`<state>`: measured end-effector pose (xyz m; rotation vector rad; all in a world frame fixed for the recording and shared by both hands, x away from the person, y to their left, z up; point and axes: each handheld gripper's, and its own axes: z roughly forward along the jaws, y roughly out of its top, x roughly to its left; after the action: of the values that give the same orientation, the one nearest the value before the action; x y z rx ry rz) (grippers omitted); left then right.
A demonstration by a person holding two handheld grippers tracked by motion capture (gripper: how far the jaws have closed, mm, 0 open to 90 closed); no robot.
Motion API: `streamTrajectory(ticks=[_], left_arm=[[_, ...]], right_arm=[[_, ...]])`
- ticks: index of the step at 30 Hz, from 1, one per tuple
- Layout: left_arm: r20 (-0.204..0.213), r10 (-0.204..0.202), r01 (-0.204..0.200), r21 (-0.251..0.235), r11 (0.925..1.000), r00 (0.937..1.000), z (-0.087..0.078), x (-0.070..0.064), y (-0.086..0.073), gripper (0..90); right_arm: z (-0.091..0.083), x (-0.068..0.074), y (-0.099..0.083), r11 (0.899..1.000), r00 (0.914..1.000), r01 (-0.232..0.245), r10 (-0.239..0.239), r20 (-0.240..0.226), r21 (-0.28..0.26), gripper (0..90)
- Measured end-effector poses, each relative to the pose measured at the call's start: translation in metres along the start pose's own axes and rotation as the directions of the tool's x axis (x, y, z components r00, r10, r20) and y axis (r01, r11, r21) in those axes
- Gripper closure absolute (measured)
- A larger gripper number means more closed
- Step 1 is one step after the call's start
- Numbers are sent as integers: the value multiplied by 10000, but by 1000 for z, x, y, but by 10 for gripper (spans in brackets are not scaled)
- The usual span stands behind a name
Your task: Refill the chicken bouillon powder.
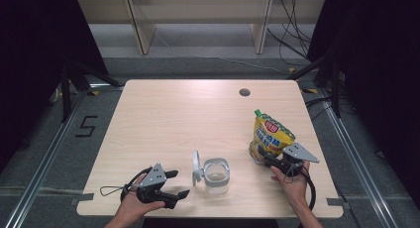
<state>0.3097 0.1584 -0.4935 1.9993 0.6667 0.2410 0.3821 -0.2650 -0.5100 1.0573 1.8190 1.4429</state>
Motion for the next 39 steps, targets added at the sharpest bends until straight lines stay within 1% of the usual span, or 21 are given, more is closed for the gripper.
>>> streamTrajectory(ticks=[1, 2, 4, 5, 6, 7, 9, 14, 15, 17, 19, 21, 22, 23, 27, 32, 33, 34, 35, 36, 39], left_arm=[[5, -5, 5, 10, 10000, 10000, 0, 0, 0, 220], [21, 88, -88, 14, 10000, 10000, 0, 0, 0, 220], [77, 205, -206, 76, 9998, 9998, 0, 1, 0, 220], [92, -35, 34, 69, 10000, 10000, 0, -1, 0, 220], [84, 203, -203, 57, 9998, 9998, 0, 1, 1, 220], [76, 237, -237, 31, 9997, 9997, 1, 1, 1, 220], [62, 178, -179, 98, 9998, 9998, 1, 0, 0, 220], [15, -2, 2, 41, 10000, 10000, 2, -2, 0, 221], [29, 171, -172, 75, 9998, 9998, 2, -1, 0, 221], [26, -3, 3, 45, 10000, 10000, 2, -2, 0, 221], [20, 67, -67, 110, 9999, 10000, 2, -1, 0, 221], [43, 387, -388, 221, 9990, 9992, 1, 1, 1, 221], [100, 292, -293, 148, 9995, 9995, 1, 0, 1, 221], [141, 329, -330, 128, 9994, 9994, 1, 0, 1, 221], [113, 45, -47, 103, 9999, 9999, 1, -1, 0, 221], [126, 52, -53, 118, 9999, 9999, 1, -1, 0, 221], [116, 47, -48, 107, 9999, 9999, 1, -1, 0, 221], [77, 95, -96, 138, 9999, 9999, 1, 0, 0, 221], [21, 109, -109, 119, 9999, 9999, 1, 0, 0, 221], [38, 333, -333, 104, 9994, 9994, 0, 1, 1, 221], [150, 256, -257, 117, 9996, 9996, 0, 1, 1, 221]], right_arm=[[0, 2, 0, 9991, 9996, -276, 276, -16, 325, 337], [0, 3, -1, 9985, 9988, -480, 479, 31, 267, 329], [2, 1, -2, 9989, 9991, -402, 405, -117, 229, 325], [2, 3, -3, 9979, 9983, -581, 579, 54, 300, 317], [4, 0, -3, 9987, 9987, -469, 473, -175, 185, 305], [5, 2, -4, 9979, 9981, -609, 610, -39, 221, 292], [7, -2, -4, 9992, 9999, -173, 173, -2, 355, 290], [6, 1, -4, 9990, 9992, -351, 357, -192, 278, 338], [7, -1, -3, 9996, 9998, -71, 77, -210, 255, 350], [6, 1, -2, 9997, 9999, 55, -53, -110, 237, 369], [8, 1, -2, 9998, 9997, 123, -119, -220, 164, 376], [8, 2, -1, 9998, 9995, 87, -81, -295, 187, 385], [8, 2, -1, 9996, 9997, 166, -161, -207, 221, 390], [8, 4, -1, 9999, 9999, -50, 52, -155, 133, 395], [5, 5, 3, 9986, 9991, 431, -430, -62, 297, 426], [5, 8, 6, 9976, 9979, 629, -633, 158, 284, 438], [5, 8, 7, 9978, 9982, 604, -604, 11, 285, 440], [3, 8, 8, 9967, 9970, 741, -748, 196, 339, 442], [3, 8, 9, 9969, 9972, 735, -738, 103, 286, 445], [2, 9, 11, 9961, 9966, 788, -797, 229, 387, 447], [-1, 10, 15, 9931, 9930, 1081, -1101, 435, 464, 452]])
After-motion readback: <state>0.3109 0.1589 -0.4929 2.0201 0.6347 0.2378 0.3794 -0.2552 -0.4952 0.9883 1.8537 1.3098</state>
